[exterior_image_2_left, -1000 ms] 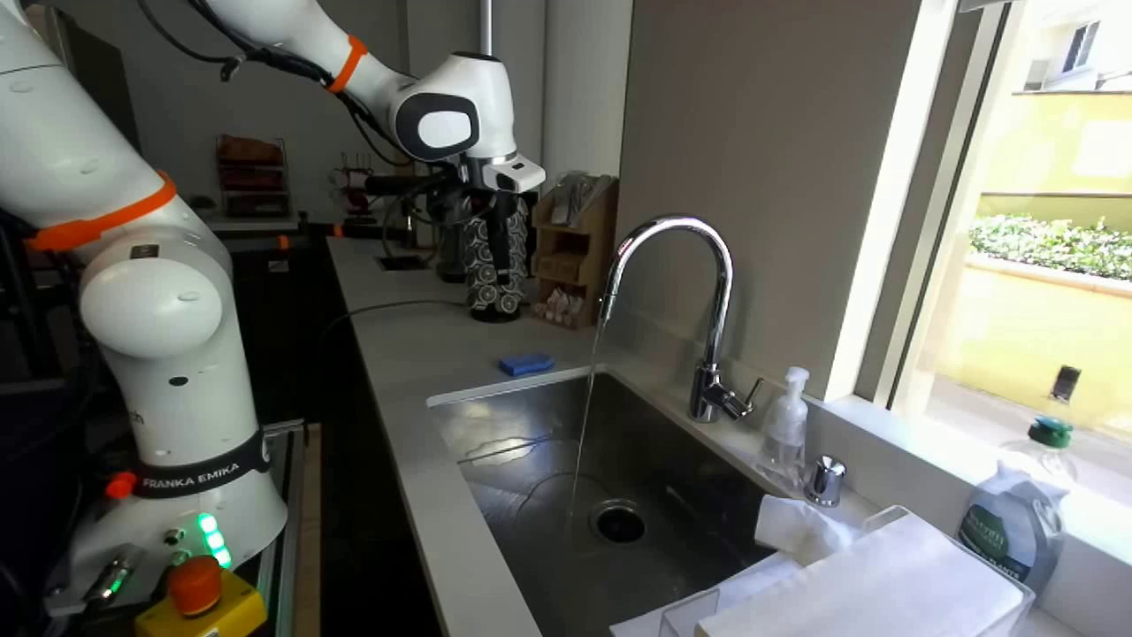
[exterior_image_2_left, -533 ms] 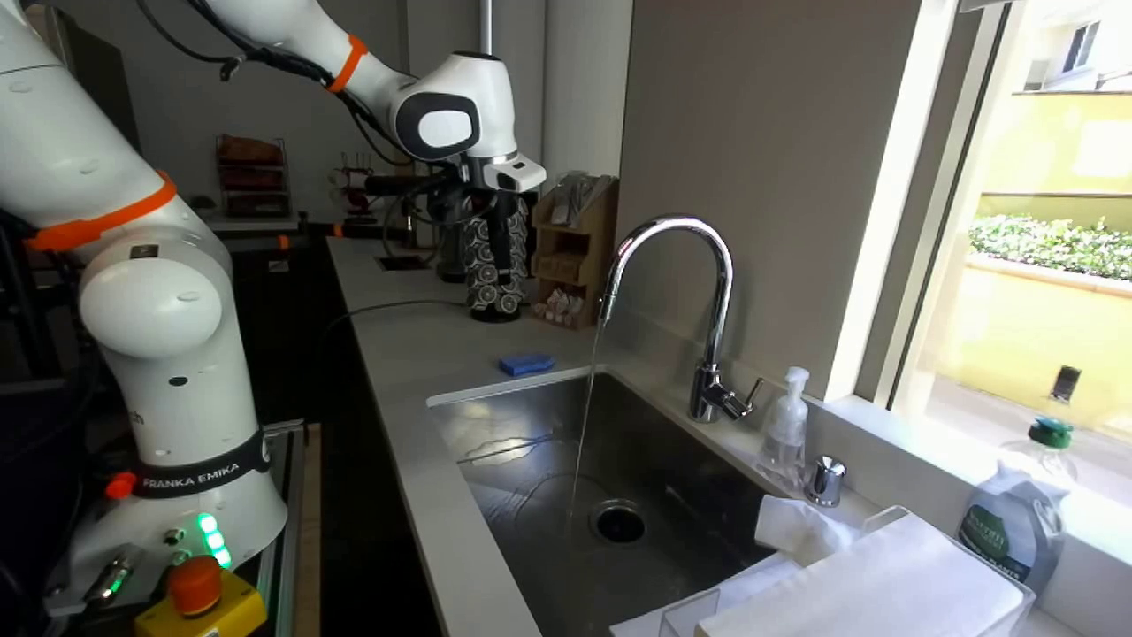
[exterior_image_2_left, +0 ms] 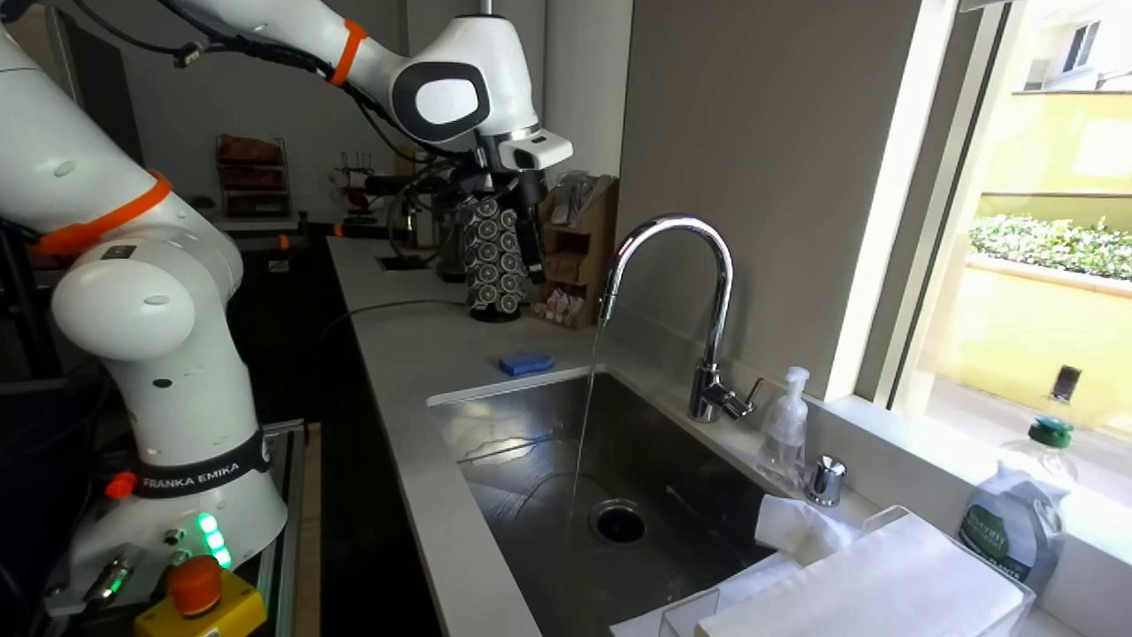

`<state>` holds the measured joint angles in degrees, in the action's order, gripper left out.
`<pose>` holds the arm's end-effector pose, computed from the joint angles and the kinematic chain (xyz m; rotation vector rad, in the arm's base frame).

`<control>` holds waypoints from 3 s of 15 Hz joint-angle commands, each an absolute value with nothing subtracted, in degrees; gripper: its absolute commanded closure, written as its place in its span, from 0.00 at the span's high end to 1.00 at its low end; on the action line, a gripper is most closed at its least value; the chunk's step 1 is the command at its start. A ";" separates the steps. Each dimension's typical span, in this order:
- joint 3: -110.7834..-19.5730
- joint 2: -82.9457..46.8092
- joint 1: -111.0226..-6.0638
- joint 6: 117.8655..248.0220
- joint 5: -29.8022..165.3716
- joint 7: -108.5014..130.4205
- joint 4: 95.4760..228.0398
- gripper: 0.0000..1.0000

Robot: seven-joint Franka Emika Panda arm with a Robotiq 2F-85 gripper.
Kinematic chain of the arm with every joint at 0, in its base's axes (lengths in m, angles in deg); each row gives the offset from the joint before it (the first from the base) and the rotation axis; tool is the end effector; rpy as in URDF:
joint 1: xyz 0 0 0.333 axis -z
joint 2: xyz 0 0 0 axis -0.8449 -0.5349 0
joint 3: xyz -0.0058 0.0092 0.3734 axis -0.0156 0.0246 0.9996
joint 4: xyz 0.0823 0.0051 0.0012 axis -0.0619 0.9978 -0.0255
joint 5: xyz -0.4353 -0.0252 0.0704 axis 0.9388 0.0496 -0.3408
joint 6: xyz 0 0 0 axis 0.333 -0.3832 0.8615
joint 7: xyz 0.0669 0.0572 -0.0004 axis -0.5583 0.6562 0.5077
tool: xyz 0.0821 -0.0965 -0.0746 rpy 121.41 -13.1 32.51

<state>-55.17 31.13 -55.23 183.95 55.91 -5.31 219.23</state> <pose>0.4201 0.0326 0.4541 -2.9149 0.5947 -0.4502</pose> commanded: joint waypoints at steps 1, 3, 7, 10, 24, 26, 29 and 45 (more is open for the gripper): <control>-57.48 32.93 -51.80 183.75 61.26 -1.76 219.09 1.00; -59.67 32.90 -50.97 182.39 62.87 1.88 217.99 1.00; -65.47 33.35 -51.31 180.26 63.33 12.16 215.84 1.00; -65.95 32.65 -50.92 182.61 62.44 12.41 215.83 1.00; -79.17 20.61 -49.79 181.39 62.80 31.74 203.21 1.00; -82.33 15.93 -51.62 178.48 60.61 39.37 198.48 1.00; -84.14 7.49 -52.23 176.76 58.22 47.74 192.08 1.00; -76.83 -11.90 -44.67 184.22 47.54 54.07 180.47 1.00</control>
<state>-79.29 -6.23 -47.24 181.91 52.45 51.16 184.03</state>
